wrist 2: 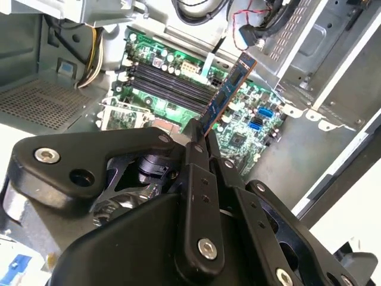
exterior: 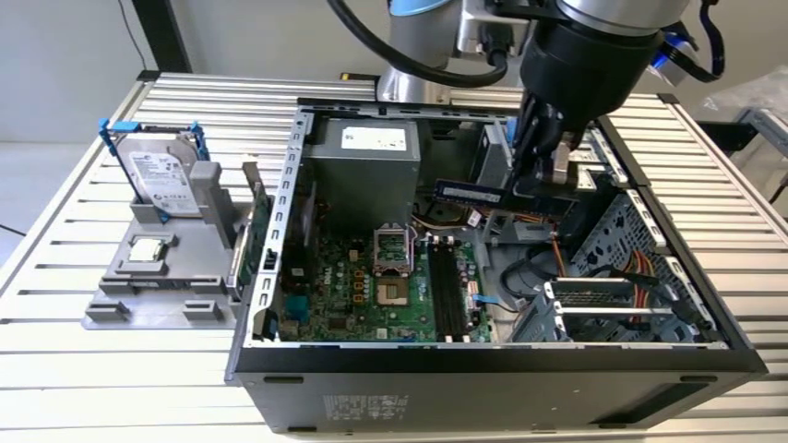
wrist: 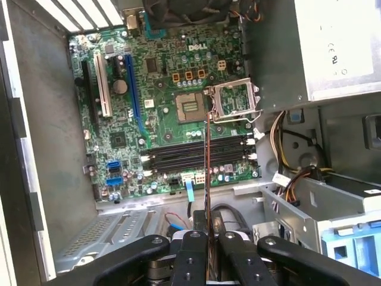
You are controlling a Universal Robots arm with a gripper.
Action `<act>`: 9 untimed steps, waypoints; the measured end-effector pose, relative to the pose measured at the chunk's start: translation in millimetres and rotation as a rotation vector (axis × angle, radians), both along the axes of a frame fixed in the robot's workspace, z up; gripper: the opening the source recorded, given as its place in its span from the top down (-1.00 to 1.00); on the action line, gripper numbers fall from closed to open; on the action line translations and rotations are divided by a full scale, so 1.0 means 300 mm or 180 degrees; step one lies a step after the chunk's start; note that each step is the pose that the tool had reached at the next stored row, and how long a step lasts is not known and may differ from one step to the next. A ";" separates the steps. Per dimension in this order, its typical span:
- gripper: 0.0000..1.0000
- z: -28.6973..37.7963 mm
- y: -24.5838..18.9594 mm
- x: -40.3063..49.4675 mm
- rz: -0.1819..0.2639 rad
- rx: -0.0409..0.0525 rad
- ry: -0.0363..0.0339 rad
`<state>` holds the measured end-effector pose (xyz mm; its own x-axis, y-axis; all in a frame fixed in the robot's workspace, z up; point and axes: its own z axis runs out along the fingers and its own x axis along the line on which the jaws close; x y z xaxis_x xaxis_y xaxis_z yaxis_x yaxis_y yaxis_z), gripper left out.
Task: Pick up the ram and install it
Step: 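Insert the ram into the slot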
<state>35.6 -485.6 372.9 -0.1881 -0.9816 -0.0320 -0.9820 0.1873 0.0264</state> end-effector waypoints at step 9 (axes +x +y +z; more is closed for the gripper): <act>1.00 -0.001 0.000 0.000 -0.0142 0.0001 0.0000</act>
